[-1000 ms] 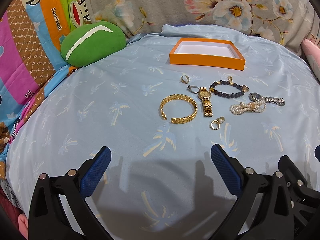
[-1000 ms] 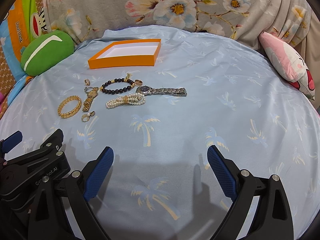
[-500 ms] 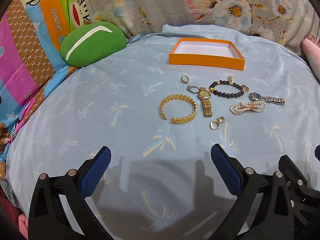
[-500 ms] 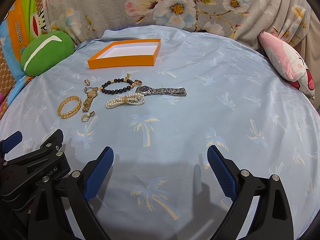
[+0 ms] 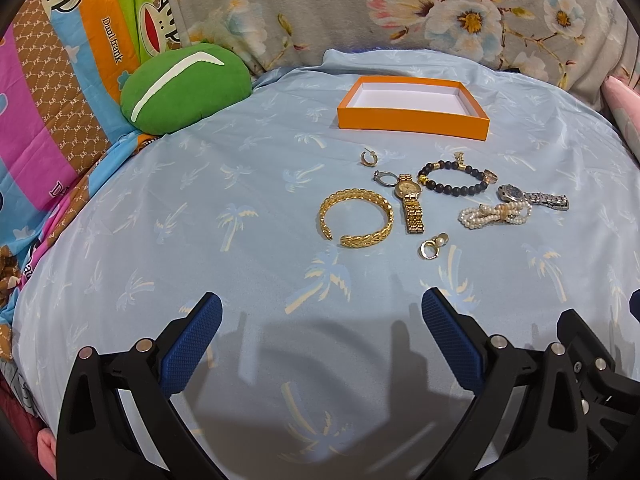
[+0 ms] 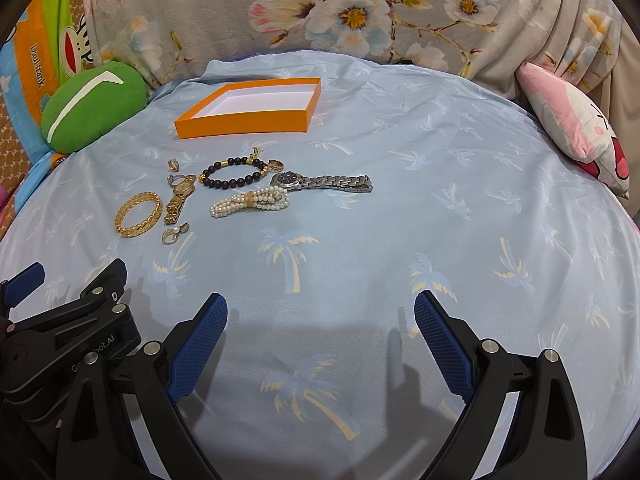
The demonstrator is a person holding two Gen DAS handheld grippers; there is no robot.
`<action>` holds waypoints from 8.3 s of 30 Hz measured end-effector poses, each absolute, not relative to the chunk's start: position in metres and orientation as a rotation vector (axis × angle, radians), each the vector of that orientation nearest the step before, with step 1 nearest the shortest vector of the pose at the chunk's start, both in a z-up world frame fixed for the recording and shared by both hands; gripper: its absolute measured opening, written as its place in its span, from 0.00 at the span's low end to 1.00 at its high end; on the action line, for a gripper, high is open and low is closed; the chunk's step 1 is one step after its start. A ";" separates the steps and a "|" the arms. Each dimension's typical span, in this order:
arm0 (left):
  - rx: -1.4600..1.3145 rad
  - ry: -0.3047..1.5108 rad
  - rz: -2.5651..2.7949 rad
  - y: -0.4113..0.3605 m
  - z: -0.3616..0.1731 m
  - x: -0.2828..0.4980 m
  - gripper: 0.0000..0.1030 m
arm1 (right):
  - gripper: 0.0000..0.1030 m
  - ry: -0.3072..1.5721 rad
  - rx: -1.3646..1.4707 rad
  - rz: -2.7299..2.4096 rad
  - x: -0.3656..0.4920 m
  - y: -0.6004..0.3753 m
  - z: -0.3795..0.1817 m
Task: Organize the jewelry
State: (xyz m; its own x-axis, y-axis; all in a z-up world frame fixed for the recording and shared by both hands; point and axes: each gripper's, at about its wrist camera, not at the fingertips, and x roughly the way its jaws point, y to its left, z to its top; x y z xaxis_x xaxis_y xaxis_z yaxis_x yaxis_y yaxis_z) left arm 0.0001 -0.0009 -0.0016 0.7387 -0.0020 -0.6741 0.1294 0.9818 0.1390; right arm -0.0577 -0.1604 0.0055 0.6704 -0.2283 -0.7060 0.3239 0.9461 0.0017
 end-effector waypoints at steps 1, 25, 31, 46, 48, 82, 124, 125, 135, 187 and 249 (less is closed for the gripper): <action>0.181 0.737 -0.073 -0.001 -0.001 0.000 0.95 | 0.90 0.776 0.131 -0.312 -0.058 -0.160 0.006; 0.182 0.736 -0.073 -0.002 -0.002 0.001 0.95 | 0.90 0.772 0.129 -0.314 -0.058 -0.160 0.007; 0.183 0.737 -0.073 -0.002 -0.002 0.001 0.95 | 0.90 0.773 0.129 -0.314 -0.058 -0.160 0.007; 0.183 0.740 -0.072 -0.001 -0.001 0.001 0.95 | 0.90 0.793 0.159 -0.282 -0.054 -0.164 0.004; 0.184 0.737 -0.067 -0.002 -0.001 0.000 0.95 | 0.90 0.792 0.159 -0.281 -0.054 -0.164 0.004; 0.177 0.748 -0.143 -0.005 -0.002 0.002 0.95 | 0.71 0.780 0.128 -0.155 -0.037 -0.185 0.010; 0.186 0.837 -0.226 -0.038 -0.002 0.037 0.95 | 0.10 0.895 0.075 0.073 0.058 -0.249 -0.003; 0.194 0.830 -0.235 -0.042 0.000 0.037 0.95 | 0.10 0.898 0.106 0.046 0.051 -0.255 -0.003; 0.306 0.762 -0.430 -0.107 0.006 0.056 0.95 | 0.10 0.891 0.251 -0.062 0.003 -0.281 -0.005; 0.147 0.728 -0.570 -0.087 0.053 0.052 0.06 | 0.10 0.770 0.244 -0.070 0.006 -0.258 0.049; 0.141 0.824 -0.319 -0.083 0.013 0.371 0.52 | 0.10 0.941 0.132 -0.121 0.378 -0.255 0.024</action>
State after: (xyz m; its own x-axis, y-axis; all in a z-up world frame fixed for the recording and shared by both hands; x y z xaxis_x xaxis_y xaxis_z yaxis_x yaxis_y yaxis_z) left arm 0.3711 -0.0829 0.0134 0.6354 -0.2235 -0.7392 0.3321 0.9432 0.0003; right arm 0.3777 -0.2551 0.0238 0.5830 -0.0454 -0.8112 0.1604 0.9852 0.0601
